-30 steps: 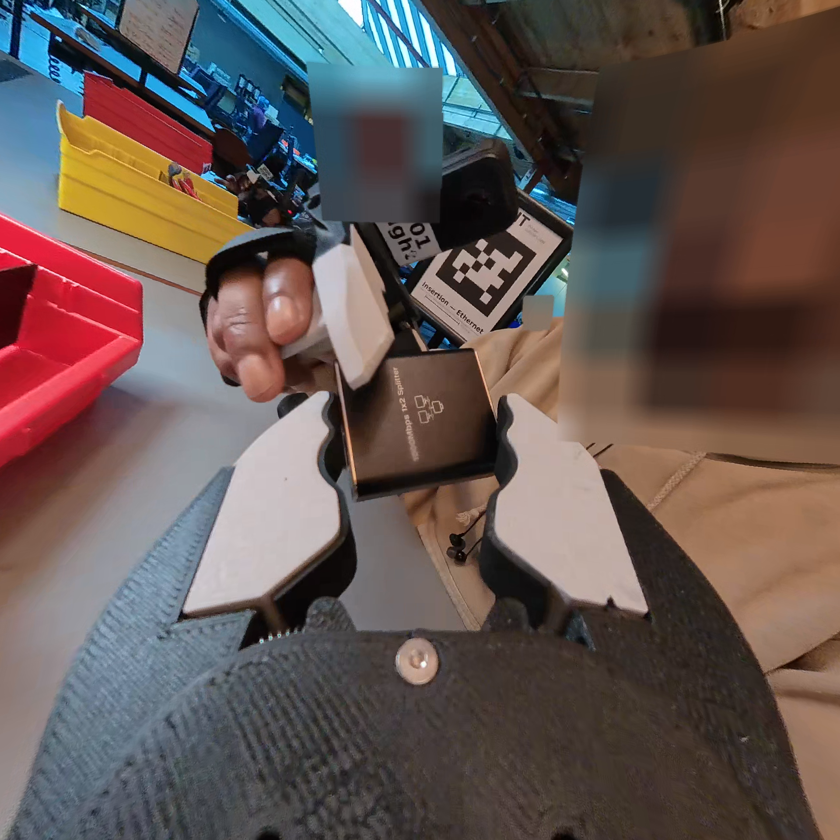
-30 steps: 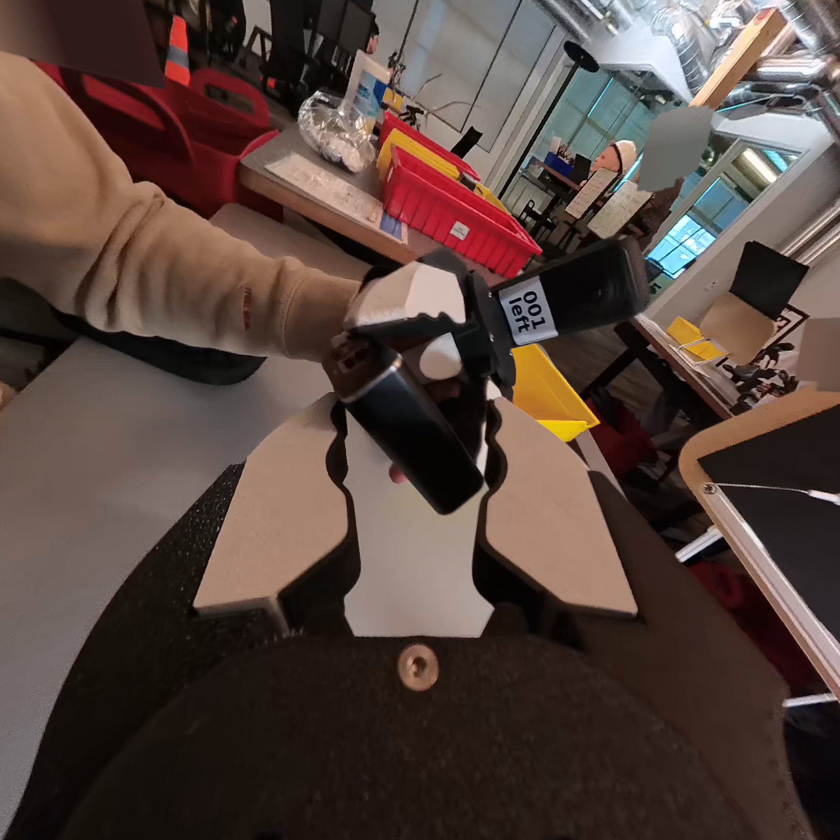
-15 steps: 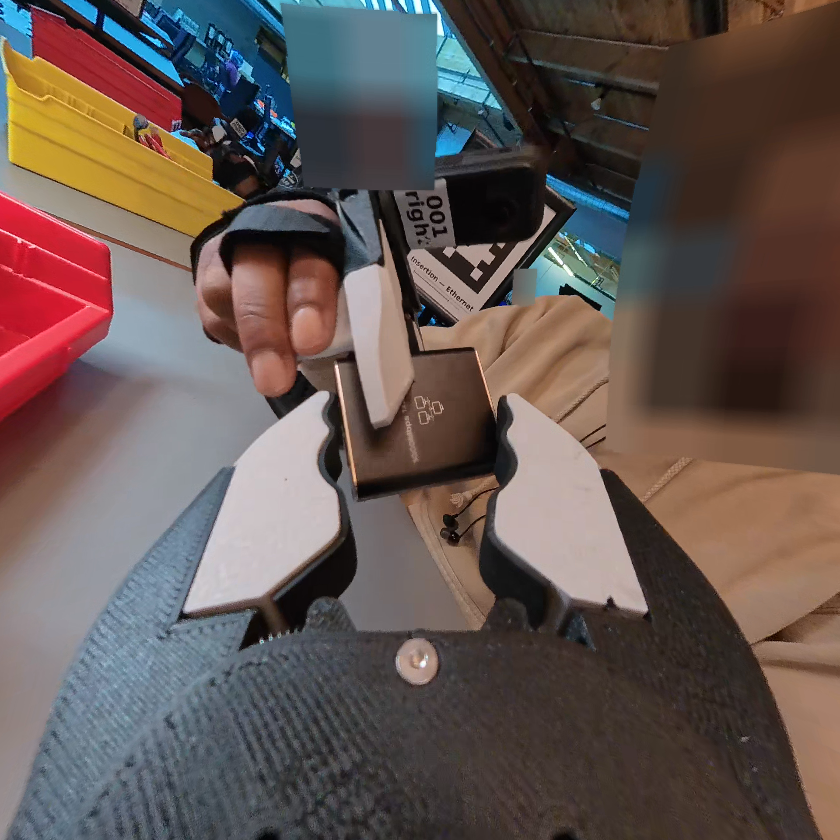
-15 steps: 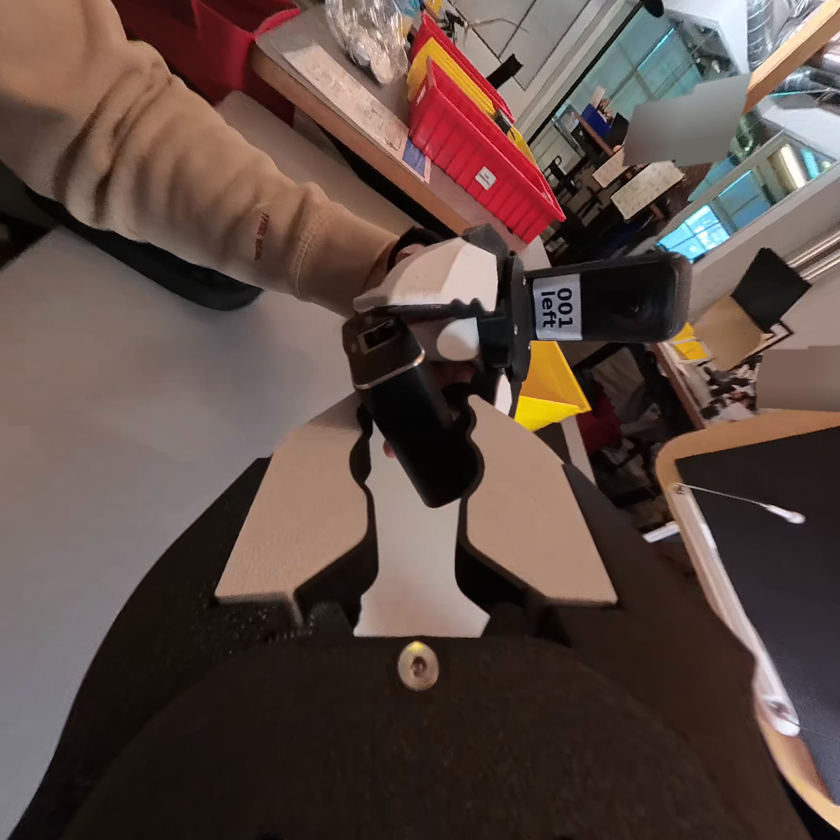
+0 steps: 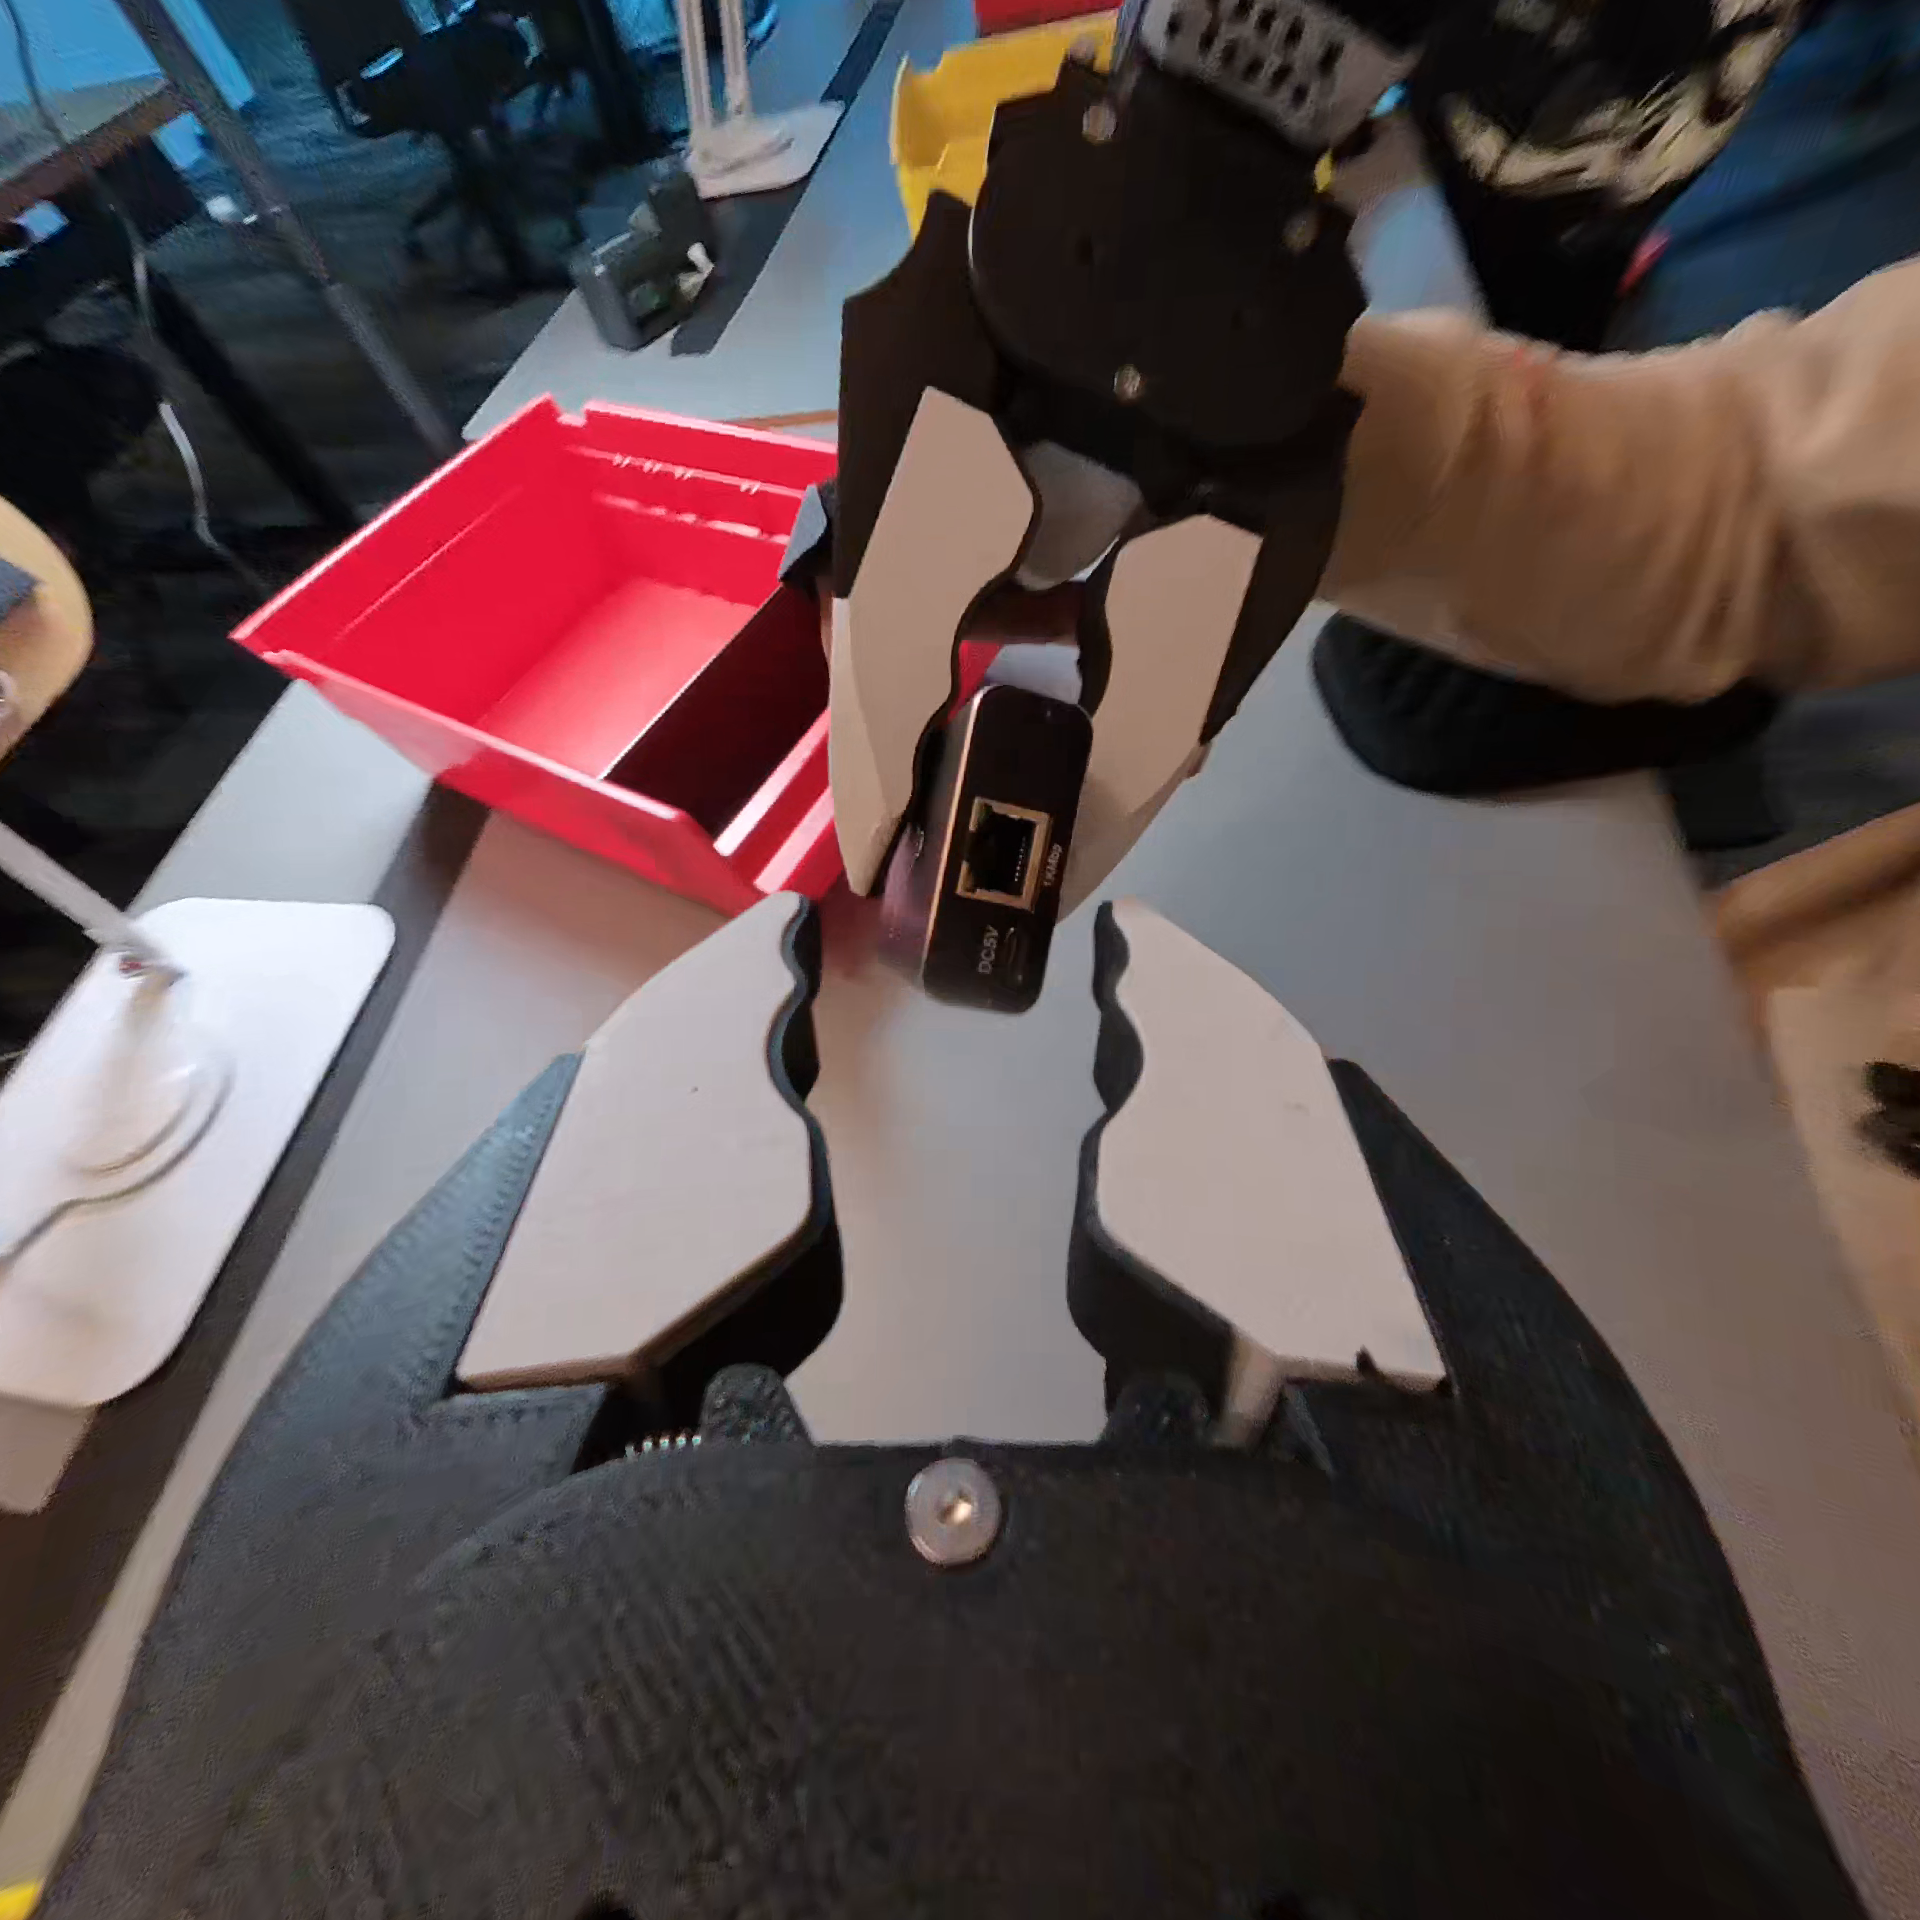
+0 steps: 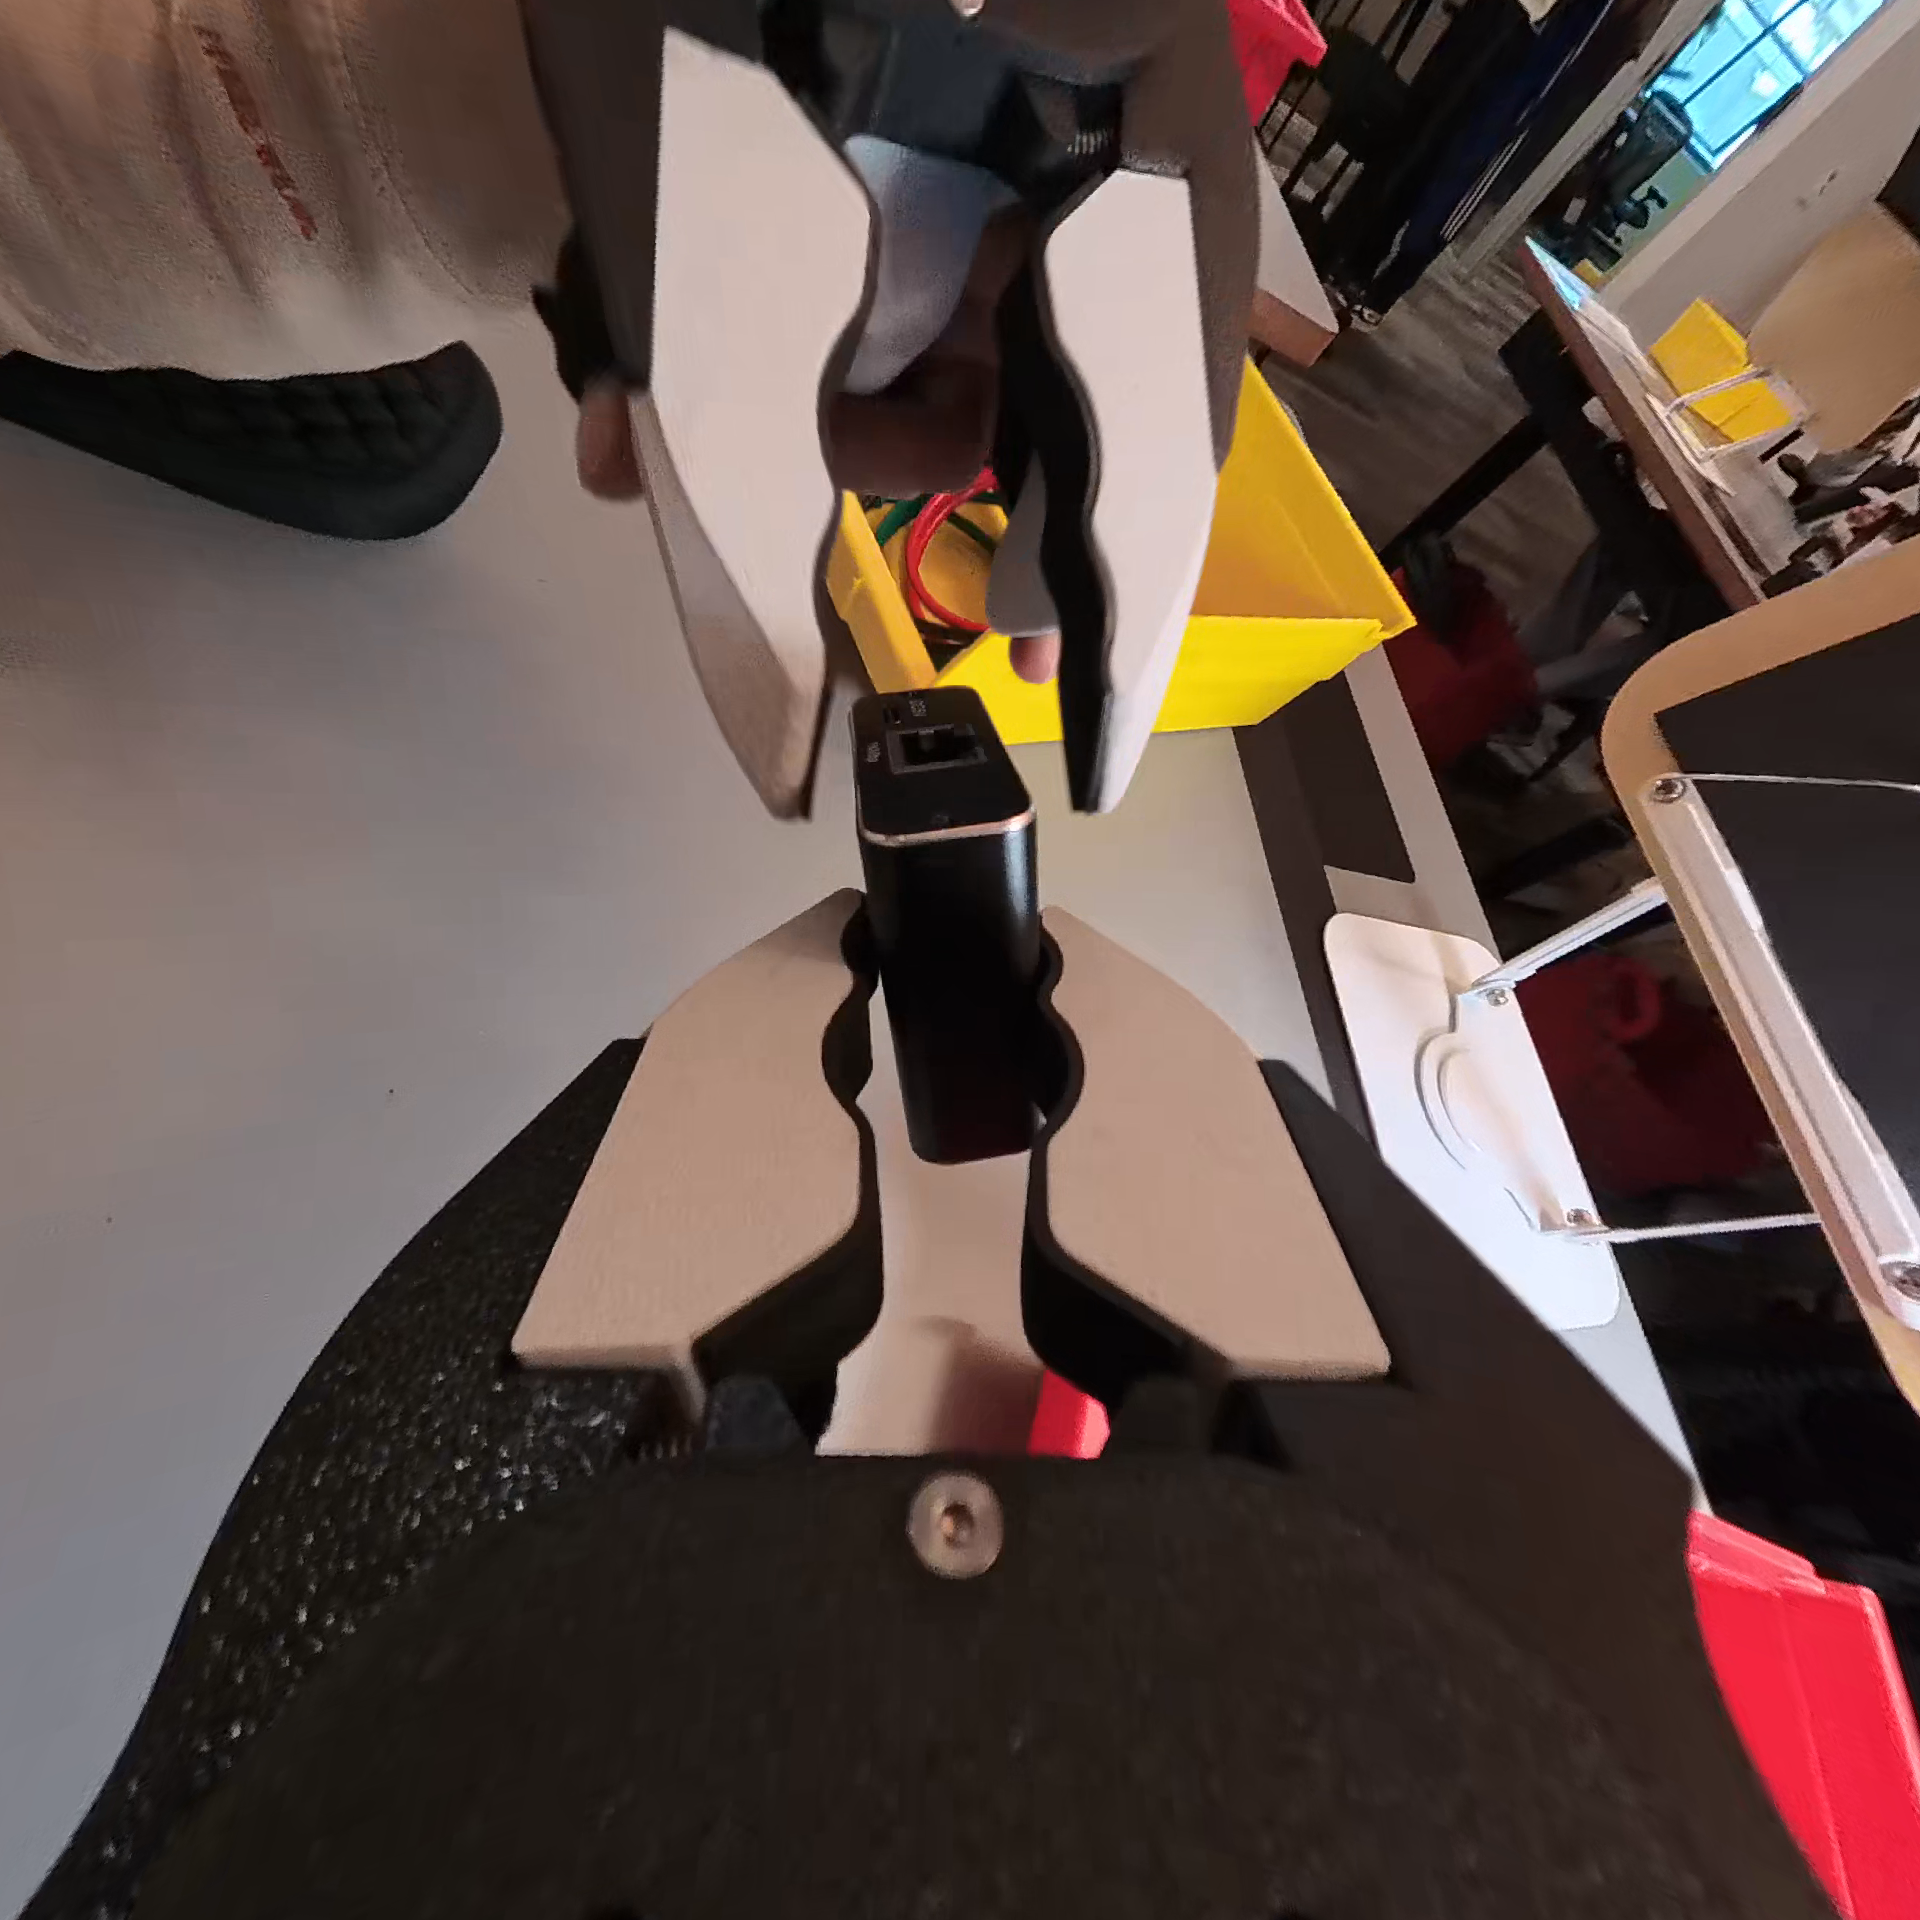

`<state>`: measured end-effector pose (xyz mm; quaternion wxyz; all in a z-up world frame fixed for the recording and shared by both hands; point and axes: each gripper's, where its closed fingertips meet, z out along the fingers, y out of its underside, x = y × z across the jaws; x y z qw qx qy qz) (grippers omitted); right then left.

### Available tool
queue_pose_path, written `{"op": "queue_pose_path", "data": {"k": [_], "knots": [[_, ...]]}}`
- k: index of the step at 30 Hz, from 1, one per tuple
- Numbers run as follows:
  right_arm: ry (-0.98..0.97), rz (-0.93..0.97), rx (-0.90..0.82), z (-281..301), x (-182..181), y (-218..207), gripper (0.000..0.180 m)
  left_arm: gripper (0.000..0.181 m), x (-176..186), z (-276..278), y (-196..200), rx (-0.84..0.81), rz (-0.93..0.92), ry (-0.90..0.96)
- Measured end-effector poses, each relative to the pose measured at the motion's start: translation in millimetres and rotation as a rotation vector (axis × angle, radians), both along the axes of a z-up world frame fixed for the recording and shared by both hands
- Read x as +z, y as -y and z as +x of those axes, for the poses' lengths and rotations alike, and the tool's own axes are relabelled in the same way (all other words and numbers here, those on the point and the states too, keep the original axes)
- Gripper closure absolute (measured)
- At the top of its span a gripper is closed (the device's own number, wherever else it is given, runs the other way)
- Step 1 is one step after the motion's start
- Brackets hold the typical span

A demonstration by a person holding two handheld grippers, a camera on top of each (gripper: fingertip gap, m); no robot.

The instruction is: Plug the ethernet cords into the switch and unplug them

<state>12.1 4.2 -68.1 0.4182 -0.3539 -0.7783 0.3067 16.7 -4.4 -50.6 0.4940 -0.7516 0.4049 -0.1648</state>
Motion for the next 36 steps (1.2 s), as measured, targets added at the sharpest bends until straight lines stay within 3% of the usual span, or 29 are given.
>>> {"op": "queue_pose_path", "data": {"k": [4,6,11,17,27,30,36], "knots": [[0.022,0.025,-0.019,0.4,-3.3,-2.8,0.153,0.154,-12.7,3.7,-3.8,-0.008,0.036,-0.099],[-0.009,-0.007,0.021,2.8,3.0,3.5,0.154,0.155,-8.6,5.9,0.0,-0.049,0.069,-0.089],[-0.310,-0.373,0.244,15.8,67.7,34.6,0.153,0.156,49.1,15.3,20.9,-0.207,0.179,0.310],[-0.411,-0.466,0.217,10.7,82.9,34.5,0.152,0.156,65.8,13.3,20.2,-0.239,0.214,0.540],[-0.289,-0.312,0.178,12.7,66.5,29.9,0.155,0.146,37.7,7.1,20.4,-0.178,0.142,0.239],[-0.285,-0.306,0.193,13.5,65.6,33.2,0.155,0.155,31.3,7.9,19.7,-0.152,0.177,0.124],[-0.347,-0.328,0.230,15.7,75.5,41.4,0.153,0.156,39.1,9.6,23.7,-0.185,0.264,0.134]]}}
